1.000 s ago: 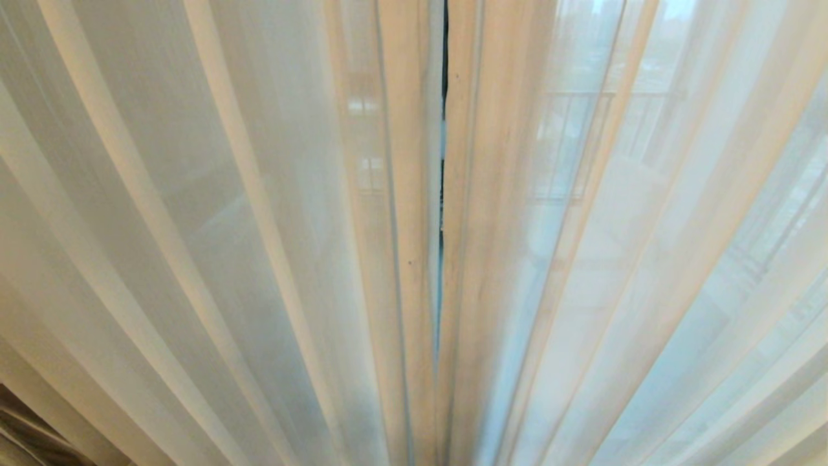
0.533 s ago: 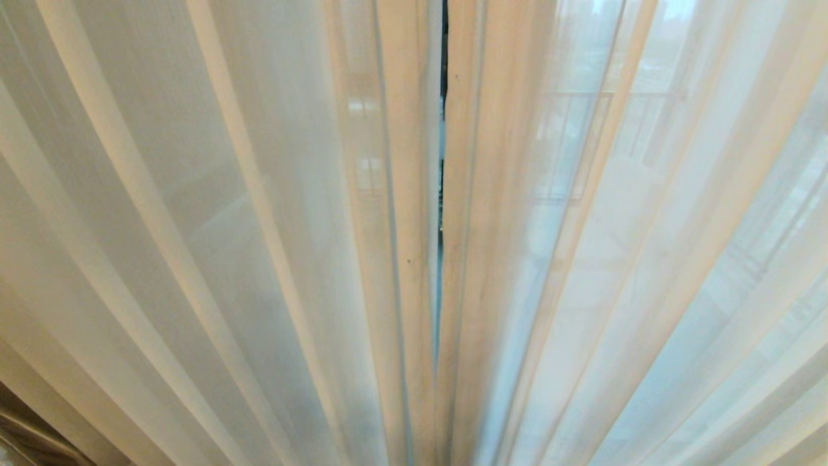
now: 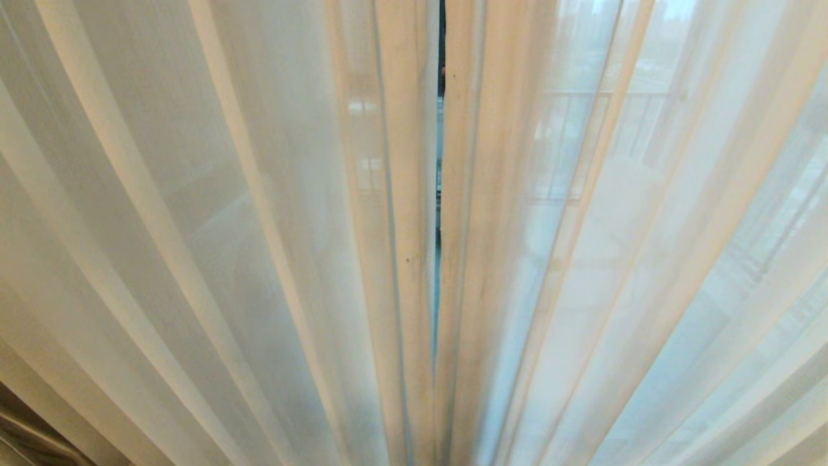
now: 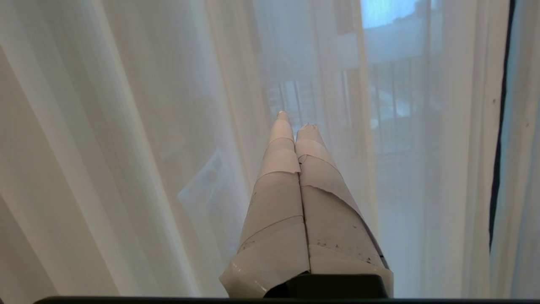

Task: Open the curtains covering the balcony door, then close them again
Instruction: Pull the outer curtains open on both sides

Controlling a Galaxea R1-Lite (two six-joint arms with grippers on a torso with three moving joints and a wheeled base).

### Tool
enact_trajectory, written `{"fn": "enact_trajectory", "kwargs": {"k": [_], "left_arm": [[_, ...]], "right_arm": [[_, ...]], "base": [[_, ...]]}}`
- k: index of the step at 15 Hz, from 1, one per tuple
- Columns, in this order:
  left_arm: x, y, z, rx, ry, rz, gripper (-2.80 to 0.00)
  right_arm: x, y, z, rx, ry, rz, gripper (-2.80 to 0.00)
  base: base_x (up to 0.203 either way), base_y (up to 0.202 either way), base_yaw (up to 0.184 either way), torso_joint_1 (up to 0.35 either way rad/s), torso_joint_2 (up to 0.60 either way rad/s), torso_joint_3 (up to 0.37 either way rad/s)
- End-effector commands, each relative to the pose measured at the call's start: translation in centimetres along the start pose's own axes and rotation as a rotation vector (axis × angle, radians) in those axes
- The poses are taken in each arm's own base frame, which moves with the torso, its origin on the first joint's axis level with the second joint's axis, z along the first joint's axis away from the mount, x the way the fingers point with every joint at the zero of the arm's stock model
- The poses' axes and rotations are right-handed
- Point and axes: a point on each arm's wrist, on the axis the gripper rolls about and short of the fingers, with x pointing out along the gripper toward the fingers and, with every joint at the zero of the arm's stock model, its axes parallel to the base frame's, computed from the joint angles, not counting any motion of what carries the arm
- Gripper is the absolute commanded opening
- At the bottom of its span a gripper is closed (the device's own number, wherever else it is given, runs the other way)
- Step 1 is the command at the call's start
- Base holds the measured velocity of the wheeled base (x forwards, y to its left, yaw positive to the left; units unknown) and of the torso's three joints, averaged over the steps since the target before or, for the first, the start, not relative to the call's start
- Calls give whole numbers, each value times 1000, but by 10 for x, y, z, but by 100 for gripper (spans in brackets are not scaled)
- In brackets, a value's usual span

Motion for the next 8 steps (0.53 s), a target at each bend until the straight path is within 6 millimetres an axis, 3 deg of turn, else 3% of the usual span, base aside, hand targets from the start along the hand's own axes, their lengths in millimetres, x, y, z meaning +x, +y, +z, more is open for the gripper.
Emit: {"fn": "enact_trajectory", "kwargs": {"k": [1,4,8], "left_arm": [[-2,3,20,-3,13,-8,-280],[-3,8,49,-27,94,-75,-280],[31,11,72,-56,213,-196,-280]], "right_arm": [[0,0,0,-1,1,1,-280],[0,0,0,-1,1,1,-280],[0,0,0,-1,1,1,-280]], "base": [[0,0,0,0,0,0],[0,0,0,0,0,0],[0,0,0,0,0,0]]}}
